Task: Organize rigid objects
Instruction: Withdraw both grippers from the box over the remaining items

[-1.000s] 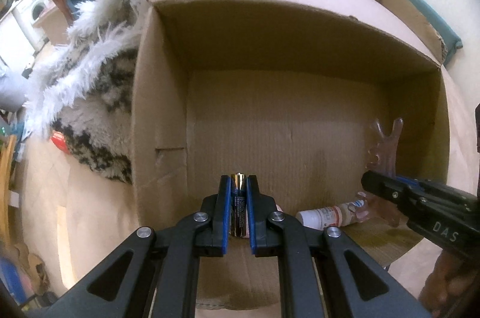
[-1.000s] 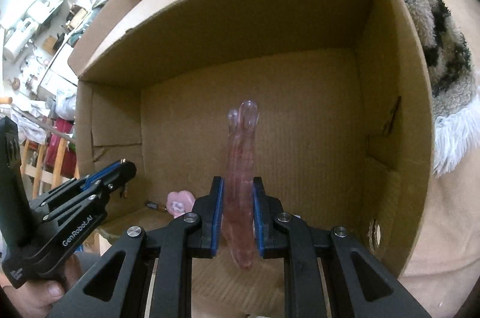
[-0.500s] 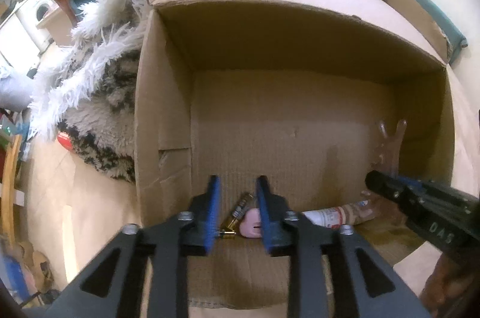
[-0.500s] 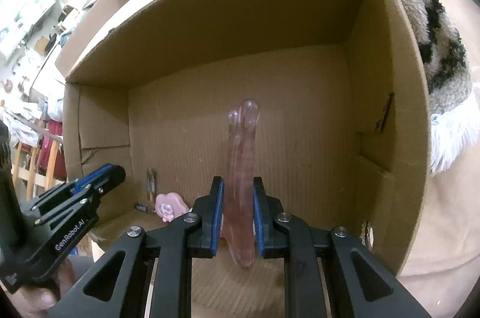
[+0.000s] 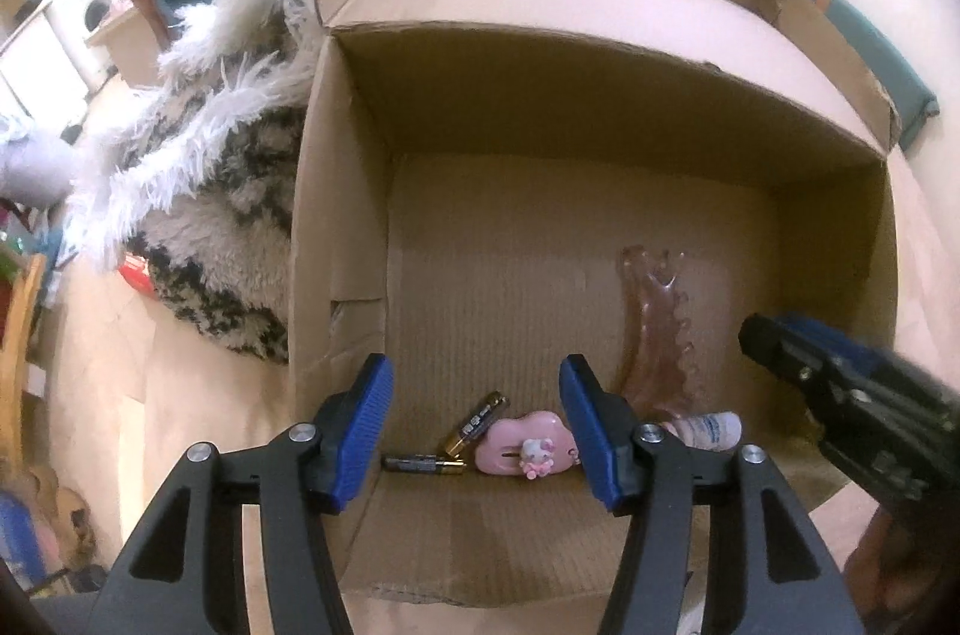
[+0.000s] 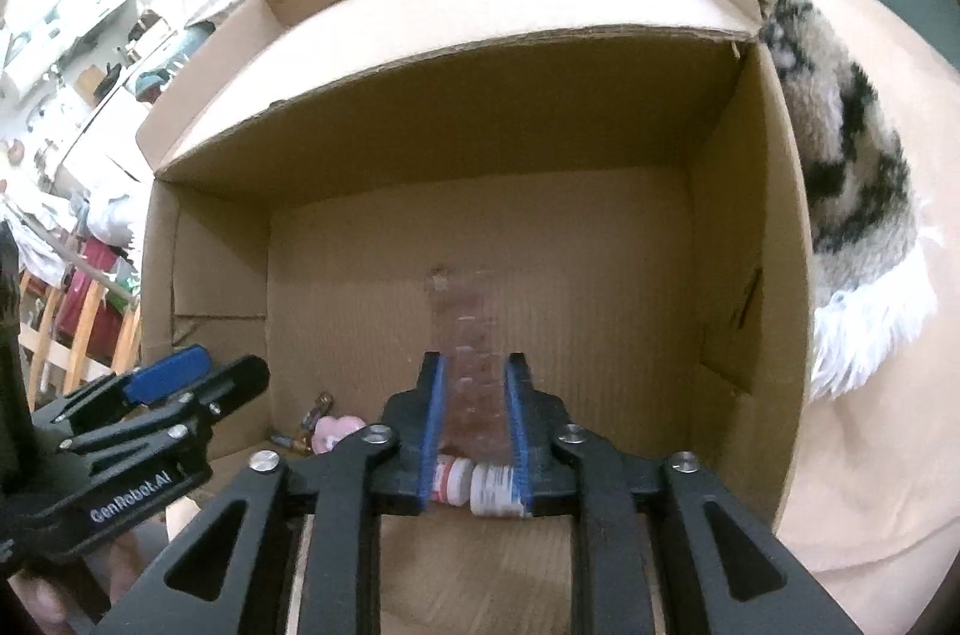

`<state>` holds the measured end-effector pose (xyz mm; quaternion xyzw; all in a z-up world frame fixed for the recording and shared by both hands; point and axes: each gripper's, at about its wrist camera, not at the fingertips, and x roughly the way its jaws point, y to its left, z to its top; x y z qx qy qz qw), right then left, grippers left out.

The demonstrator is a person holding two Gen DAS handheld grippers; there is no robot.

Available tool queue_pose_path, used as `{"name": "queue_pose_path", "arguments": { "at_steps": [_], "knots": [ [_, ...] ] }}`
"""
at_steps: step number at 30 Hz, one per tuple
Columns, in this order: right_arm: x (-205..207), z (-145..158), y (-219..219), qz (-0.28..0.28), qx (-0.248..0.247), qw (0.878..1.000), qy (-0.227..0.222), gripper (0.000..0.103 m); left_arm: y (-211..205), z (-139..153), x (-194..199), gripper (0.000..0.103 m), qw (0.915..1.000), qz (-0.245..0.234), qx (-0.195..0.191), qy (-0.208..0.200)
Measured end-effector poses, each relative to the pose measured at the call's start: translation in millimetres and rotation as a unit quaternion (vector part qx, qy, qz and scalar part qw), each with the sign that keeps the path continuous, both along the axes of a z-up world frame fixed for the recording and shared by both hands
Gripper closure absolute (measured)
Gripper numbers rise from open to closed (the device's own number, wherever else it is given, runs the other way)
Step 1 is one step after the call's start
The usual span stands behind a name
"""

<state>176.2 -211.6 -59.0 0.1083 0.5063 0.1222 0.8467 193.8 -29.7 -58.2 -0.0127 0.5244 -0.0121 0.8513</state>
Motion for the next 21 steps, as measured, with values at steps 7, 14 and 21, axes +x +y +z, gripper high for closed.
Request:
{"name": "queue_pose_path", "arguments": {
  "at_steps": [7, 14, 21],
  "knots": [
    [-2.8, 13.6, -11.2, -0.017, 0.025, 0.999, -0.023, 0.018, -6.8, 2.1, -7.7, 0.049, 1.0, 0.001, -0.009, -0.003],
    [-8.7, 25.3, -19.3, -0.031, 0.032, 0.998, -0.043, 0.0, -13.7, 15.7, -22.2, 0.048, 0.9997, -0.015, -0.006, -0.016],
    [-19.7, 35.1, -25.5, -0.046, 0.032, 0.997, -0.051, 0.0, -17.5, 32.6, -28.0, 0.045, 0.9991, -0.03, -0.013, -0.025]
  ]
}}
